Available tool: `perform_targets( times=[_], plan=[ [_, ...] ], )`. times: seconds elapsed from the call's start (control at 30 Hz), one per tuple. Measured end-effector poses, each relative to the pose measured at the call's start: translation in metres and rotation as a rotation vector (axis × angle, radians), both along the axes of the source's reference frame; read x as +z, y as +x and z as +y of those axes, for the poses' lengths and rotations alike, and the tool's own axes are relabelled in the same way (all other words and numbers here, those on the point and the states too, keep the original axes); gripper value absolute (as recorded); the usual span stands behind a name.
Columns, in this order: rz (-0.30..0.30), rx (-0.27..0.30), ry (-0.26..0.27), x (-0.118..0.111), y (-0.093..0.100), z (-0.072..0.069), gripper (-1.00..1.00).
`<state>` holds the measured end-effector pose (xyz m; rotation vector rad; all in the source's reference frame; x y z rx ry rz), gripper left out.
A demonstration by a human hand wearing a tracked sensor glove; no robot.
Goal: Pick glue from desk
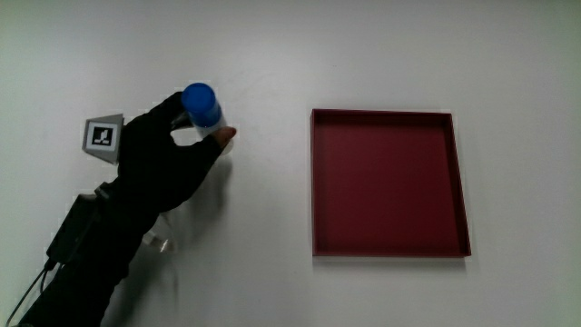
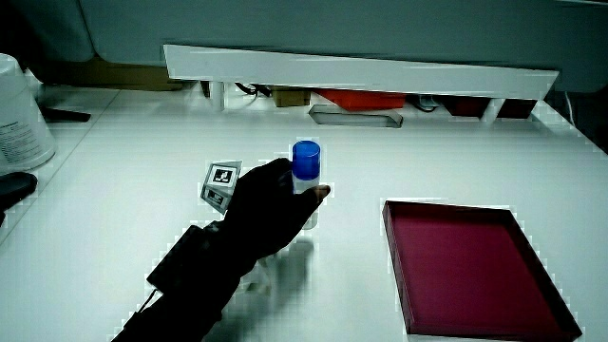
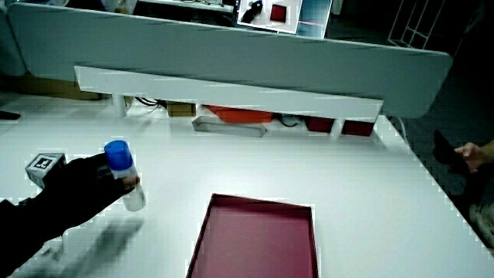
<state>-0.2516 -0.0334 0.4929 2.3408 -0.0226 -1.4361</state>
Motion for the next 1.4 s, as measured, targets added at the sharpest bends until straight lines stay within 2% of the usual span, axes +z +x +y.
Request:
perform_targets(
  times=[0.17,0.2,0.23,0.3,0.37,0.43,0.47,0.6,0.67,0.8,0.87,0.97,1.07,1.13,1.2,1.23,1.27,1.37,1.4],
  plan=[
    [0.008,-0.078,0.034,0.003,-0.005,0.002,0.35],
    [0.019,-0.085,0.053,0.003,-0.005,0.002,0.39],
    [-0.002,-0.094,0.05,0.003,-0.006,0.002,0.43],
    [0.022,-0.113,0.078,0.003,-0.005,0.002,0.52],
    [0.016,-0.128,0.077,0.002,-0.005,0.002,0.61],
    [0.004,-0.134,0.093,0.002,-0.005,0.002,0.7],
    [0.025,-0.134,0.112,0.003,-0.004,0.002,0.74],
    [0.005,-0.152,0.115,0.003,-0.004,0.004,0.91],
    [0.03,-0.15,0.15,0.003,-0.004,0.004,1.0],
    [0.013,-0.165,0.153,-0.001,-0.004,0.004,1.0],
    [0.043,-0.16,0.163,-0.01,0.002,0.002,1.0],
    [0.053,-0.139,0.165,-0.022,0.013,-0.002,1.0],
    [0.101,-0.097,0.176,-0.034,0.03,-0.008,1.0],
    [0.18,-0.083,0.174,-0.045,0.044,-0.012,1.0],
    [0.216,-0.058,0.176,-0.054,0.058,-0.015,1.0],
    [0.203,-0.049,0.197,-0.054,0.063,-0.017,1.0],
    [0.258,-0.039,0.156,-0.059,0.072,-0.018,1.0],
    [0.209,0.008,0.208,-0.06,0.089,-0.024,1.0],
    [0.236,0.014,0.176,-0.063,0.097,-0.024,1.0]
  ],
)
